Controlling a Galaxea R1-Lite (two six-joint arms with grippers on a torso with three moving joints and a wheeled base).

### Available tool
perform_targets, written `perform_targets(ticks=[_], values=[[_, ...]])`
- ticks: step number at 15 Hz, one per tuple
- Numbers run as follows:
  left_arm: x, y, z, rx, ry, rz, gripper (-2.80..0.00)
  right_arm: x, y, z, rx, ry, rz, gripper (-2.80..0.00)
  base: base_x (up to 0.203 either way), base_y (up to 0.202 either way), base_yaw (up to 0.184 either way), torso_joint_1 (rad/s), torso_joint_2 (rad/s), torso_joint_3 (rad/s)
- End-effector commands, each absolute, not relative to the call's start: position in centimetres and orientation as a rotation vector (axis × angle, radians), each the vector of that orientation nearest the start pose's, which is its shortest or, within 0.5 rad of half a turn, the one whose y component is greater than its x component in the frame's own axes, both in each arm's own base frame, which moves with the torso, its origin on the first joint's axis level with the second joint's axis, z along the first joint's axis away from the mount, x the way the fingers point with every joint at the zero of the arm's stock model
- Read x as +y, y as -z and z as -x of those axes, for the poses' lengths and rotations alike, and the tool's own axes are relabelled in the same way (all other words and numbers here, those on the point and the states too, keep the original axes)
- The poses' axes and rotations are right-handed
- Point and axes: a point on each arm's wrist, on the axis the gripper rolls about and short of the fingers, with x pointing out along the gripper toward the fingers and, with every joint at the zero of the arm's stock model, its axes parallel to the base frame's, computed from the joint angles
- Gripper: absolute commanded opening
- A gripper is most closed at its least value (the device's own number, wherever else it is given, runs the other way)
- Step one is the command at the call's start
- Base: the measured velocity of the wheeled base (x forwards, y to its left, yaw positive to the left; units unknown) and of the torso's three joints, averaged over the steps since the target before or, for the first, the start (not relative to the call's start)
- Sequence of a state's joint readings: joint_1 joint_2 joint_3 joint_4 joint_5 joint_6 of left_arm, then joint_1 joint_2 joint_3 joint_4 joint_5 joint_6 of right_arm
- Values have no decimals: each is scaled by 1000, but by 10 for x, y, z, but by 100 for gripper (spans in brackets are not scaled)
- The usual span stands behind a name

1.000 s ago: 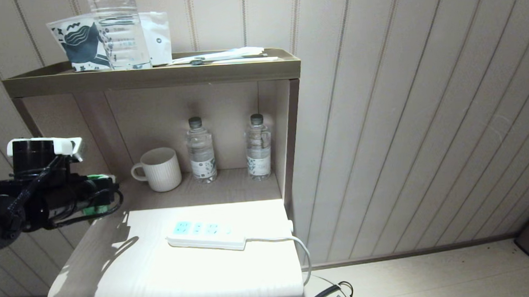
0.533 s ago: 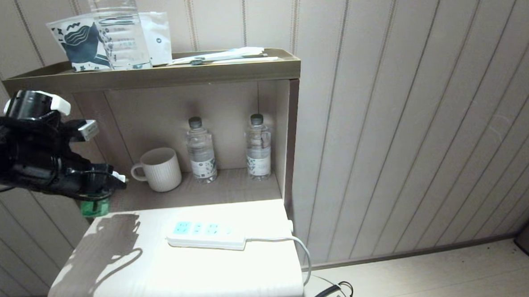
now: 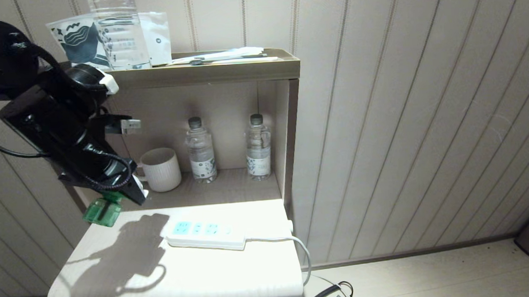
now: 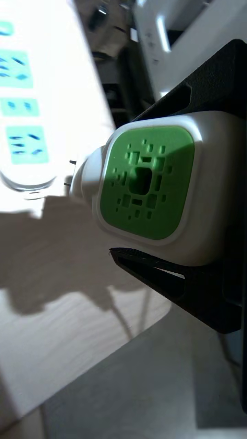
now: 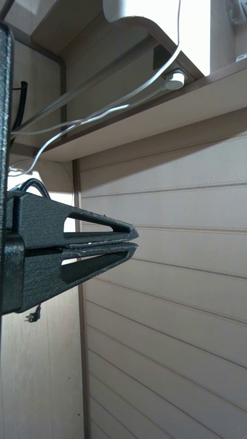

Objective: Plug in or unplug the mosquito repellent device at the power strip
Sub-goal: Insert the plug into the socket

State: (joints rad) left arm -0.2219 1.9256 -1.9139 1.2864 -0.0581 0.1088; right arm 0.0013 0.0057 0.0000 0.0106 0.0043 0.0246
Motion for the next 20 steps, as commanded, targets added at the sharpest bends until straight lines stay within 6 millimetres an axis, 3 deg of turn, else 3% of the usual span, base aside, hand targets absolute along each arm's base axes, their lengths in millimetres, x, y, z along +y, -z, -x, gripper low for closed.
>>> perform_targets(ticks=[1,5,20], values=[[-81,-228,-317,1427,341,-246,-280,0,-75,22,17,-6,-25,-280,0,0,0,0,0,0],[-99,-208,-324,1490,387,-299,-280,0,-75,22,17,-6,-25,-280,0,0,0,0,0,0],[-133,-201,-328,1412,418,-310,-280,0,-75,22,17,-6,-26,-280,0,0,0,0,0,0]])
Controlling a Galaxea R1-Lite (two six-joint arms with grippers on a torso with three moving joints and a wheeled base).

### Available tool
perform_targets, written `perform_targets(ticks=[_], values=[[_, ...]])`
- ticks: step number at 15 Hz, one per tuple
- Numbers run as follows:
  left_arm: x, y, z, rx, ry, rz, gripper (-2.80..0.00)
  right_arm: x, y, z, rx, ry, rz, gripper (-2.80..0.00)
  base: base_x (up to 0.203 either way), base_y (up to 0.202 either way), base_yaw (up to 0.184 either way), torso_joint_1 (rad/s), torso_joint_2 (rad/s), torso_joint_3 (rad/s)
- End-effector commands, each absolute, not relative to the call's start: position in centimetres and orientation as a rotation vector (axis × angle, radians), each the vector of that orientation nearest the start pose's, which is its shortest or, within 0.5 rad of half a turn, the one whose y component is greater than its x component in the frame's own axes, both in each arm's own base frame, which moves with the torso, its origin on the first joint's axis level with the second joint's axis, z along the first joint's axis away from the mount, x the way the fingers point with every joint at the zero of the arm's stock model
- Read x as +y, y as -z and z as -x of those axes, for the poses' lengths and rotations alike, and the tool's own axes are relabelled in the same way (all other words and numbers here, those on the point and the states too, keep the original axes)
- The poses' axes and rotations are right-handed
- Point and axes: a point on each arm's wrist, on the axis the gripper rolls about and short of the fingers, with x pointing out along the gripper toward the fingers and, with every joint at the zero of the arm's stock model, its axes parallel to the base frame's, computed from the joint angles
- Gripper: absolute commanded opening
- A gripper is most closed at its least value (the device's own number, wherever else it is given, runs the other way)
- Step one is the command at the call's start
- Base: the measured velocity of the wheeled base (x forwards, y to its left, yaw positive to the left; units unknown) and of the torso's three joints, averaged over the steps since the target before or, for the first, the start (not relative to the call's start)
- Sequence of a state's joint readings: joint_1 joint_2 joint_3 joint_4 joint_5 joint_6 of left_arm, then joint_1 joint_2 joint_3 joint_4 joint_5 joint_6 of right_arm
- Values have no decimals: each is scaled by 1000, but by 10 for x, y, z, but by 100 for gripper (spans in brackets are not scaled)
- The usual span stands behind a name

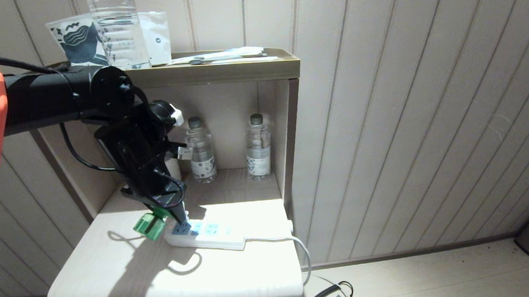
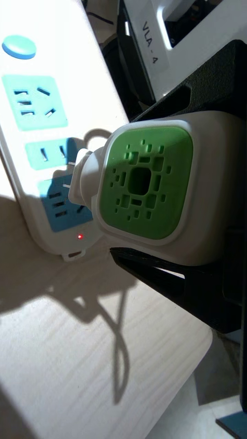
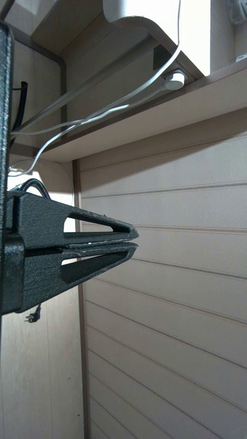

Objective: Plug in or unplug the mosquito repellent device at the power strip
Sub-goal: Insert the plug into the socket

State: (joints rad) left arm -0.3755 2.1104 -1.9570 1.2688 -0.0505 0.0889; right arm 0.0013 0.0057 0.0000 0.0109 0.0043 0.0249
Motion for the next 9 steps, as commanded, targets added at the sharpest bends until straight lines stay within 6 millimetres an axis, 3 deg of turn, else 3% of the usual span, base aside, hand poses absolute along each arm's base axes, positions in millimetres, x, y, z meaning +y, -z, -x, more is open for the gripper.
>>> perform_targets(ticks=[1,9], values=[[-134,-201,-327,1422,421,-315,-280,0,-75,22,17,-6,-25,-280,0,0,0,0,0,0],[-137,-189,-333,1445,383,-356,-280,0,-75,22,17,-6,-26,-280,0,0,0,0,0,0]])
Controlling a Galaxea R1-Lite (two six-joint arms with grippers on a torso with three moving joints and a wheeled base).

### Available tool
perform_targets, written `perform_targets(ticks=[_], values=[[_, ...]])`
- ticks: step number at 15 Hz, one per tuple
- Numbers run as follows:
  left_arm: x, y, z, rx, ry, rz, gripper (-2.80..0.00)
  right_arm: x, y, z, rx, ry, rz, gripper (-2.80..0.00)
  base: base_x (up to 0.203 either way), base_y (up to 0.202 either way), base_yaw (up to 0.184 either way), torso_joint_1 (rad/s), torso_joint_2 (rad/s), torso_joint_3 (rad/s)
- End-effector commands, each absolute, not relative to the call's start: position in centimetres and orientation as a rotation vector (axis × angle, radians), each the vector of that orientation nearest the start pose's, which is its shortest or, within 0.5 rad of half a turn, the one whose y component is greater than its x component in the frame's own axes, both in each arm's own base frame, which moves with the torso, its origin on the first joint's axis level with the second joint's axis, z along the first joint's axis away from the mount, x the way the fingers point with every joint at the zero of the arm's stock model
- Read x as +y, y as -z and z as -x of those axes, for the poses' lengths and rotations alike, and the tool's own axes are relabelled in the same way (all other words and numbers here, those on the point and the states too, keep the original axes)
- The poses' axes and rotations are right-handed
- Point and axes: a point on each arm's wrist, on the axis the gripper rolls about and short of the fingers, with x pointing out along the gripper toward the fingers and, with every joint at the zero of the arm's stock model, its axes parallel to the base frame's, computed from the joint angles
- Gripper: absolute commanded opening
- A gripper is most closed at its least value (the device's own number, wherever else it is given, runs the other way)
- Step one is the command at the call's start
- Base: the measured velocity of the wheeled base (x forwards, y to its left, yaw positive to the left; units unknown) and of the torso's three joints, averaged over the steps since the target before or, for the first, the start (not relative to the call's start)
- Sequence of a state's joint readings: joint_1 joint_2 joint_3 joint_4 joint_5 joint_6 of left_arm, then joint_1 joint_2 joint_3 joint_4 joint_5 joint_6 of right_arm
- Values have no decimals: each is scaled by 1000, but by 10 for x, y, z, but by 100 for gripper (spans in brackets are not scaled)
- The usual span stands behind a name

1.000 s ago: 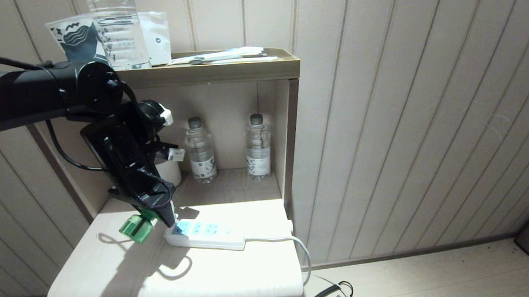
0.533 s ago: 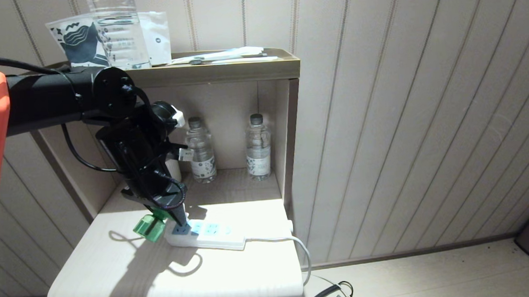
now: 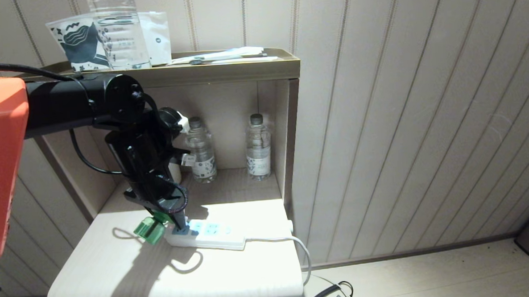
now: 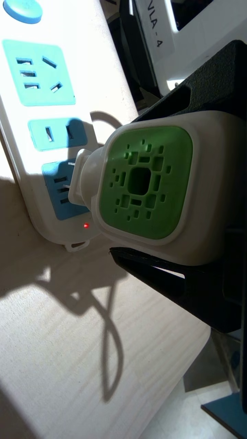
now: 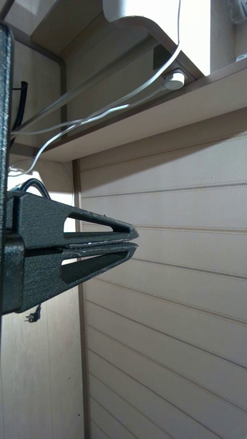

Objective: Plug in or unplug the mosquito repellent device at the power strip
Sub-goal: Insert the plug into the socket

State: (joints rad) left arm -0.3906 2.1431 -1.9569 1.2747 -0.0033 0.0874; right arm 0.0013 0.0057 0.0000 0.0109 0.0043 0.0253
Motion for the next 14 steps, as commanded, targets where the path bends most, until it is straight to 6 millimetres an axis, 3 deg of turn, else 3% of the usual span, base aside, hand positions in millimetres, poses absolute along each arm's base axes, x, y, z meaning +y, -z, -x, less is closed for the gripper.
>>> perform_targets(ticks=[1,14], values=[[-137,-188,-334,1447,382,-356,-280,0,-75,22,17,-6,-26,-280,0,0,0,0,0,0],[-124,-190,-340,1425,315,-378,-280,0,-75,22,17,-6,-25,-280,0,0,0,0,0,0]])
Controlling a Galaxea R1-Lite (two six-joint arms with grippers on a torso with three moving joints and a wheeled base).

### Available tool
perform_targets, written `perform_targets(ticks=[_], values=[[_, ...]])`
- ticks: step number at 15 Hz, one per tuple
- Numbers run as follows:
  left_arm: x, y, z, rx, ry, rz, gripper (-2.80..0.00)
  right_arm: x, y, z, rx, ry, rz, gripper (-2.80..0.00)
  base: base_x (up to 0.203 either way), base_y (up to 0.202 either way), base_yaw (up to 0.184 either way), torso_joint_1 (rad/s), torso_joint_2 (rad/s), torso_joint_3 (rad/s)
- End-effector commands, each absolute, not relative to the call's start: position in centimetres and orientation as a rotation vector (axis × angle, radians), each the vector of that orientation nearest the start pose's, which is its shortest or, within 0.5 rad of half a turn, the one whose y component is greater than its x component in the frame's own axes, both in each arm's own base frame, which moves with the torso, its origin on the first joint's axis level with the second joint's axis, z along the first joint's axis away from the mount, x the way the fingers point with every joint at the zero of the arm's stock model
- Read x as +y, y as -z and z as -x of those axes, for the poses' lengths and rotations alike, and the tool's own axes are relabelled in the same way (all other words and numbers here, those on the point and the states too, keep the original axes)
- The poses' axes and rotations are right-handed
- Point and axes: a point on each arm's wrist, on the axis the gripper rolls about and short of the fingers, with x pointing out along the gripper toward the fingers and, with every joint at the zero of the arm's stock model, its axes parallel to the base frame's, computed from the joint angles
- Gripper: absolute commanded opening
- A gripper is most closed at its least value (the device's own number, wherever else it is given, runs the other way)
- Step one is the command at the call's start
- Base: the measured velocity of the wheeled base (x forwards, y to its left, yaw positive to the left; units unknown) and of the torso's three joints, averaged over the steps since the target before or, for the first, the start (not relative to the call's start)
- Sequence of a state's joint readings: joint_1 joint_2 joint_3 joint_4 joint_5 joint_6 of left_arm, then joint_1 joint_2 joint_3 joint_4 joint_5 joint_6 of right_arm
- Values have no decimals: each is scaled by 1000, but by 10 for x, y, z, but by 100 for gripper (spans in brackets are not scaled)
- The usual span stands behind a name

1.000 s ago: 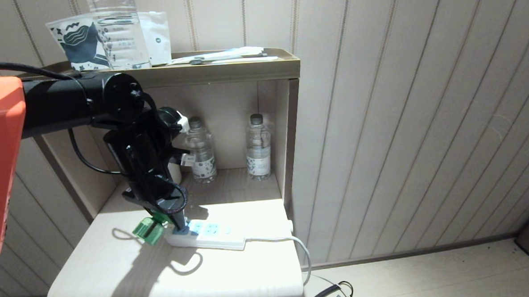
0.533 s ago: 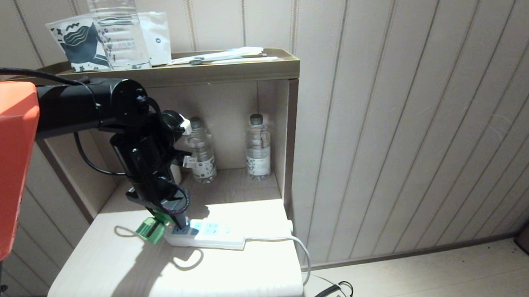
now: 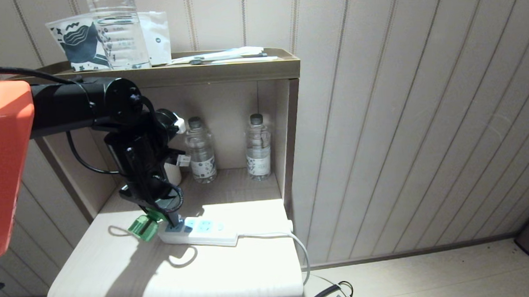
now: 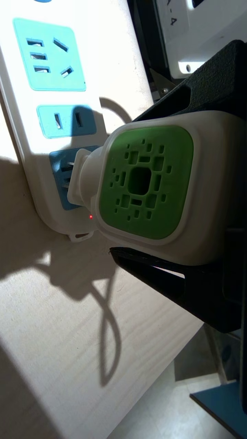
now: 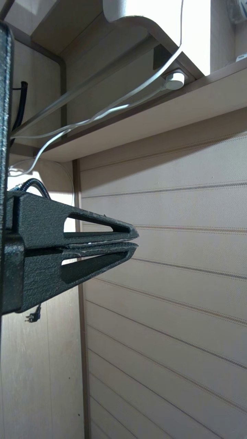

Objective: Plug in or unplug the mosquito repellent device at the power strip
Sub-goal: Insert the plug into the socket

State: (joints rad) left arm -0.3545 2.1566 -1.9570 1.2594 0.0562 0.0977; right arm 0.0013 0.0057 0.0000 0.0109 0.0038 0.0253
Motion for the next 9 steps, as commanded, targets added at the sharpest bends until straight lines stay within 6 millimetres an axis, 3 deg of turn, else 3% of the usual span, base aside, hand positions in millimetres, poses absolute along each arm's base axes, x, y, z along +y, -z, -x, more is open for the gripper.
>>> perform_targets(ticks=[1,5,9], values=[[-124,-191,-339,1417,315,-377,-280,0,-75,22,17,-6,-26,-280,0,0,0,0,0,0],[-122,-206,-333,1360,311,-356,-280,0,-75,22,17,-6,-26,-280,0,0,0,0,0,0],[-117,-197,-338,1411,240,-329,-280,0,-75,22,17,-6,-25,-280,0,0,0,0,0,0]])
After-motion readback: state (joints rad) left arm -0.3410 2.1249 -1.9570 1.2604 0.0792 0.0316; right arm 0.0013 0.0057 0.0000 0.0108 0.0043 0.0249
